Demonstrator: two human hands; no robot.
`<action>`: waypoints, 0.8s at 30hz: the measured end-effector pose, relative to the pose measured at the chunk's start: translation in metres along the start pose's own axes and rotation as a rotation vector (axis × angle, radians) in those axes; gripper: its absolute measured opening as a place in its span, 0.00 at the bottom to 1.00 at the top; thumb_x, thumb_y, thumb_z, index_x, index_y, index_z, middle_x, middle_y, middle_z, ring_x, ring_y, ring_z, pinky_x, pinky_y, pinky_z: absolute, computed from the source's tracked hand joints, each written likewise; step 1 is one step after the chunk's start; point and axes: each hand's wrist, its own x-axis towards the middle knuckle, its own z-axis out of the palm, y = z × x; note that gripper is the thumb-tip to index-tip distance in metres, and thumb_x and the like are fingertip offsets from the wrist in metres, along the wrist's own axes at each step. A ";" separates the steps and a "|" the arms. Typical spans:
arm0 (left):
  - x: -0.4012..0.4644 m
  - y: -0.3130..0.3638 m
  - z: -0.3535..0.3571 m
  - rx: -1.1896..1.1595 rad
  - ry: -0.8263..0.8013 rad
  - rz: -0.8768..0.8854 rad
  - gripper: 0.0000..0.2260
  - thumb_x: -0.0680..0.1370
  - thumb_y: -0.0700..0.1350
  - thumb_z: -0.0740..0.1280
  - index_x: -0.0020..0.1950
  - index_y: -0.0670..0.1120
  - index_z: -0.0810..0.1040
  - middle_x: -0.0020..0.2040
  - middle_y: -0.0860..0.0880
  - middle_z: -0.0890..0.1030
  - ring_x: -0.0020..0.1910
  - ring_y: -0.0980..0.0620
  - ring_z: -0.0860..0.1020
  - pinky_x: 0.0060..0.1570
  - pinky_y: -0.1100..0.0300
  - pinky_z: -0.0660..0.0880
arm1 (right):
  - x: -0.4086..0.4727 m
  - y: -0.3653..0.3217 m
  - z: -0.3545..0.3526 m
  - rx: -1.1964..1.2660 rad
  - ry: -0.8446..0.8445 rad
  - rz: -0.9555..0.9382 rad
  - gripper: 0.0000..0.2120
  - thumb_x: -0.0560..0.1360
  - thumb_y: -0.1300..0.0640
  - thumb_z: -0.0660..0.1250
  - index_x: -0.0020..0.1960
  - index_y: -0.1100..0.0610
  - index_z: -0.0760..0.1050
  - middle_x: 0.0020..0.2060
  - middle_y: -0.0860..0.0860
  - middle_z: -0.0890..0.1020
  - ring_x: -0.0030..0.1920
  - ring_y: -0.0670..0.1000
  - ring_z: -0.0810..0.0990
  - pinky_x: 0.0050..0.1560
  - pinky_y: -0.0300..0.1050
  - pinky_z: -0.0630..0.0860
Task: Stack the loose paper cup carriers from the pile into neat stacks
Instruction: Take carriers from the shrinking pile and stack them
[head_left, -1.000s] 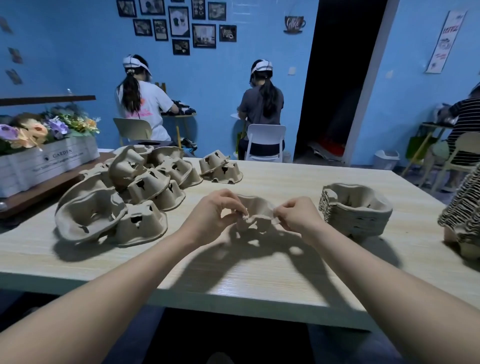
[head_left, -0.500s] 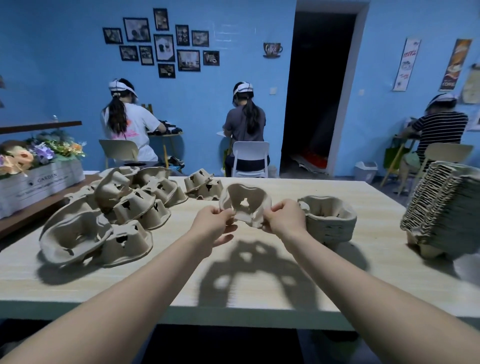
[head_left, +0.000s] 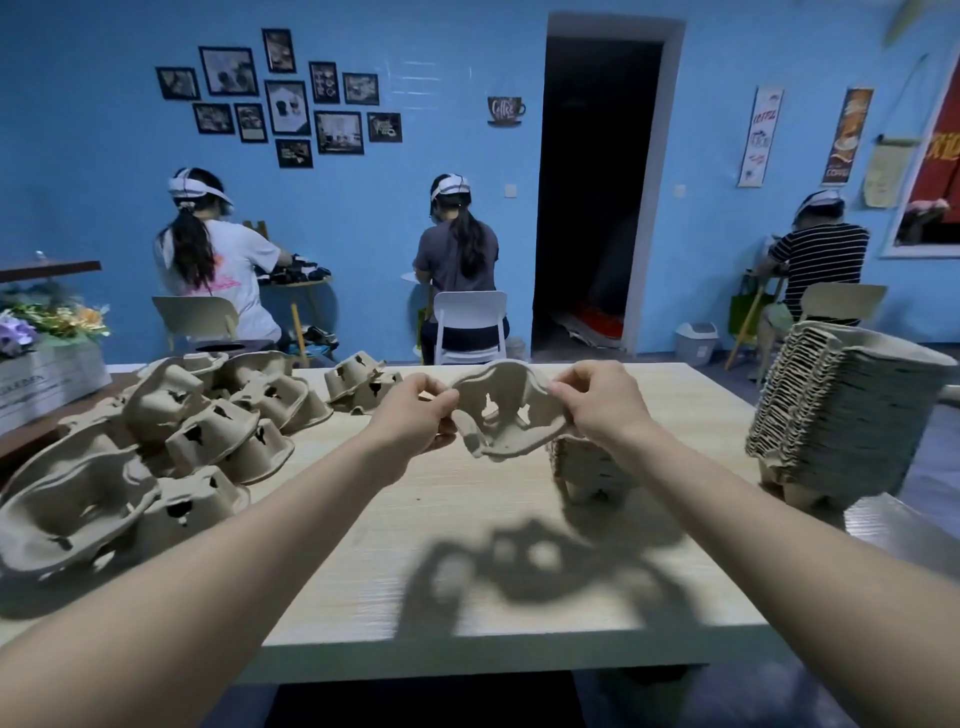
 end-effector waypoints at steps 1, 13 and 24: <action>0.001 0.003 0.005 -0.036 -0.005 -0.006 0.06 0.80 0.43 0.62 0.44 0.43 0.70 0.38 0.44 0.78 0.34 0.52 0.74 0.38 0.60 0.77 | 0.001 0.004 -0.005 0.021 0.030 0.023 0.06 0.76 0.56 0.67 0.41 0.57 0.79 0.40 0.54 0.83 0.44 0.56 0.82 0.49 0.57 0.79; 0.001 0.015 0.080 0.053 -0.014 0.172 0.06 0.76 0.41 0.68 0.39 0.44 0.76 0.37 0.47 0.80 0.38 0.51 0.76 0.44 0.58 0.77 | 0.013 0.039 -0.053 0.063 0.289 0.130 0.06 0.74 0.57 0.67 0.40 0.57 0.79 0.40 0.54 0.82 0.45 0.57 0.81 0.50 0.58 0.79; 0.012 -0.003 0.105 0.188 0.079 0.178 0.12 0.73 0.44 0.72 0.55 0.41 0.80 0.44 0.44 0.83 0.39 0.49 0.79 0.47 0.55 0.78 | 0.005 0.063 -0.056 -0.003 0.250 0.162 0.10 0.76 0.59 0.63 0.42 0.63 0.81 0.43 0.57 0.84 0.45 0.53 0.77 0.45 0.44 0.71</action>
